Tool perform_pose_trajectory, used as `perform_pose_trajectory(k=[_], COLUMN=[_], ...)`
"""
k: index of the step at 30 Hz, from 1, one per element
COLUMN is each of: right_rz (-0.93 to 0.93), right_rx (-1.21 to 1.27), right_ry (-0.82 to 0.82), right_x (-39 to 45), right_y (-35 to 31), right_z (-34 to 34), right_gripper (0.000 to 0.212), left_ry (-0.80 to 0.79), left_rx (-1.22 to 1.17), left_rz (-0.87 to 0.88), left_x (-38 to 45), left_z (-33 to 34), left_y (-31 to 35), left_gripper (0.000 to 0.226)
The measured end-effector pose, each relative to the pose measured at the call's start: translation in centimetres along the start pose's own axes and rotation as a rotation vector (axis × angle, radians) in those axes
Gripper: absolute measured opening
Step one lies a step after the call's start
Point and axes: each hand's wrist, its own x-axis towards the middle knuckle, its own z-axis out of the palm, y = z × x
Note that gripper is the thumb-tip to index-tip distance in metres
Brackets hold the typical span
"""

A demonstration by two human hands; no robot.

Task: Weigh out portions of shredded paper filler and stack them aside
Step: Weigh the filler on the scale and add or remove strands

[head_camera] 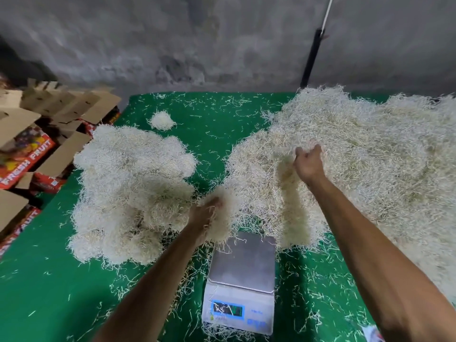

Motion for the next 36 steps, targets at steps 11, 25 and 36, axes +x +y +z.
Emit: perform_pose_trajectory(k=[11, 25, 36], right_rz=[-0.155, -0.295, -0.377], right_rx=[-0.108, -0.713, -0.930], right_ry=[-0.635, 0.130, 0.148], right_x=[-5.6, 1.1, -0.3], right_y=[1.8, 0.8, 1.6], right_z=[6.5, 0.5, -0.1], right_gripper=[0.045, 0.020, 0.034], left_ry=[-0.148, -0.149, -0.015], left_rx=[0.071, -0.102, 0.015], left_rz=[0.031, 0.106, -0.006], left_x=[-1.0, -0.2, 1.0], left_z=[3.4, -0.3, -0.9], left_y=[2.2, 2.8, 2.2], left_gripper=[0.004, 0.016, 0.028])
